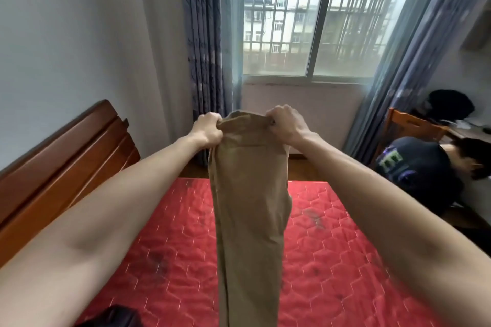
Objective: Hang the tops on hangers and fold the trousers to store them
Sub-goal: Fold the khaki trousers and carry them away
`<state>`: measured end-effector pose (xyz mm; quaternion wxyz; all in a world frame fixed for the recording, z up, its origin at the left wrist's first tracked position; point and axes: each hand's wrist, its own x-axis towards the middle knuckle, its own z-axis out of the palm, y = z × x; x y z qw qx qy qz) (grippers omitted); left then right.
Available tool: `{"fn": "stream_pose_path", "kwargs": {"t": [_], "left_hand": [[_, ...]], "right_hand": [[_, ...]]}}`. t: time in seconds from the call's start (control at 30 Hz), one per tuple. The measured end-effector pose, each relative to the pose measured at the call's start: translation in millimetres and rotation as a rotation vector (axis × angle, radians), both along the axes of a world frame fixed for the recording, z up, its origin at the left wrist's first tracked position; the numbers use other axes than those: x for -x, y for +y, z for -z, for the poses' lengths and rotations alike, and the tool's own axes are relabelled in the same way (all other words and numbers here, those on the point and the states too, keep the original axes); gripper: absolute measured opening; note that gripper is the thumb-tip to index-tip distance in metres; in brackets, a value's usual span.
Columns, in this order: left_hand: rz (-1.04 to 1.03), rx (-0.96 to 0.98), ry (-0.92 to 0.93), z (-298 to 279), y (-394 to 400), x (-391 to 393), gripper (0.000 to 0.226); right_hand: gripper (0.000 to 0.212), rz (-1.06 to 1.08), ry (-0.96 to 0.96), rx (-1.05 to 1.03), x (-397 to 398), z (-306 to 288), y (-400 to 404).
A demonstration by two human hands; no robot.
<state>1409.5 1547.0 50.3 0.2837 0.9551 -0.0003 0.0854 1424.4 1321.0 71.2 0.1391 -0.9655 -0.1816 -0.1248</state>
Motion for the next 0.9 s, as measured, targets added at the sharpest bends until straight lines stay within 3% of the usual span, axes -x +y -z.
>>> {"fn": "stream_pose_path", "kwargs": {"t": [0.13,0.27,0.43,0.63,0.8,0.9], "left_hand": [[0.05,-0.052,-0.262,-64.9,-10.0,-18.2,0.024],[0.097,-0.165,-0.389,-118.8,-20.9,-15.9,0.025],[0.143,-0.177,-0.485,-114.0,-36.1,24.3,0.026],[0.286,-0.125,-0.297,-16.5,-41.4,112.0,0.031],[0.336,-0.156,-0.043,137.9,-49.8,189.5,0.036],[0.372,-0.168,0.131,239.4,-52.5,234.2,0.037]], "right_hand": [[0.03,0.049,-0.209,-0.049,-27.6,-59.2,-6.9],[0.029,0.102,-0.444,-0.059,-28.9,-89.4,-23.7],[0.028,0.064,-0.572,-0.086,17.6,-75.4,-50.3],[0.027,-0.087,-0.432,-0.012,111.3,28.3,-86.5],[0.029,-0.215,-0.339,0.058,183.0,172.0,-101.5],[0.035,-0.28,-0.136,0.097,228.1,260.4,-108.5]]}}
